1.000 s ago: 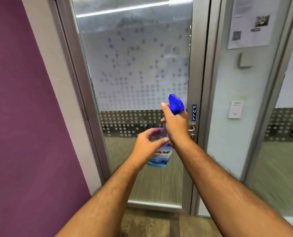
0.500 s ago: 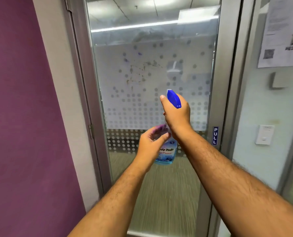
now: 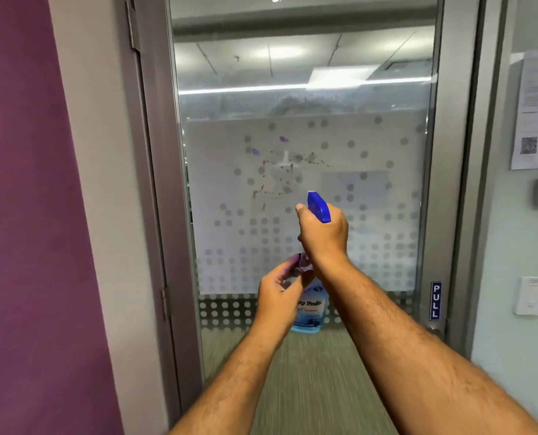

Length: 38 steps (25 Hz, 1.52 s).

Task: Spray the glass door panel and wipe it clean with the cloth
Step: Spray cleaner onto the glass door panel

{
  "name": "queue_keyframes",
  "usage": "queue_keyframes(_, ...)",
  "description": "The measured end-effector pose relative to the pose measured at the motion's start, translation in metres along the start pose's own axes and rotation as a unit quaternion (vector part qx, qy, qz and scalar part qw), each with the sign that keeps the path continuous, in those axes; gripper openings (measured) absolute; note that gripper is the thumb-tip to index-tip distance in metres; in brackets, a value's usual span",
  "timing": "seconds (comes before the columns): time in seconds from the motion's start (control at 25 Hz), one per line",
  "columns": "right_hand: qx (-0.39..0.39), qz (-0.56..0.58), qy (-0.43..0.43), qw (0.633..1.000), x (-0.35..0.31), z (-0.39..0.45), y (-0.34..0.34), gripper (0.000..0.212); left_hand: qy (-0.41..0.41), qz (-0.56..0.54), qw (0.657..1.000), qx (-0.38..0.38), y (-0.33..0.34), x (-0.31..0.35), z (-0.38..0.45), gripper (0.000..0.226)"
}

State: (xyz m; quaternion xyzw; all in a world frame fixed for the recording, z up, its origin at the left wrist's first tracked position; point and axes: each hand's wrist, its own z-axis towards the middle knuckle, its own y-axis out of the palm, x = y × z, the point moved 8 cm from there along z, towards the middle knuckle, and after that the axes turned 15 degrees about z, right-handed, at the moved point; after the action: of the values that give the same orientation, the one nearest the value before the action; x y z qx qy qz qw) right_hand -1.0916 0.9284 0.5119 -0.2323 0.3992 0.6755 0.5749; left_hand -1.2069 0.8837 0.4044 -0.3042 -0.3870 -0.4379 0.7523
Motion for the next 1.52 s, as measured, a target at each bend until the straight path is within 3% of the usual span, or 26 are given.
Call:
queue_keyframes(0.28,0.036,-0.016,0.017,0.999,0.02,0.018,0.03,0.03,-0.005,-0.008,1.0,-0.014,-0.017,-0.025,0.034,0.031)
queue_keyframes(0.48,-0.002,-0.033,0.013,0.999,0.032,0.035,0.043,0.022,-0.005,0.003,1.0,-0.008,-0.013,-0.036,0.049,0.029)
queue_keyframes(0.68,0.036,-0.033,-0.016,0.999,0.035,0.052,0.036,0.02,-0.002,0.03,1.0,-0.007,-0.007,-0.037,0.077,0.033)
queue_keyframes(1.12,-0.035,-0.002,-0.024,0.999,0.05,0.082,0.035,0.024,-0.006,0.041,0.999,-0.014,0.014,-0.046,0.101,0.029)
queue_keyframes(1.32,-0.04,-0.046,-0.045,0.997,0.059,0.079,0.038,0.015,0.008,0.031,0.999,0.005,0.016,-0.05,0.098,0.024)
queue_keyframes(1.52,-0.012,-0.033,-0.074,0.997,0.067,0.058,0.028,0.021,0.011,0.025,1.0,0.007,0.014,-0.062,0.087,0.029)
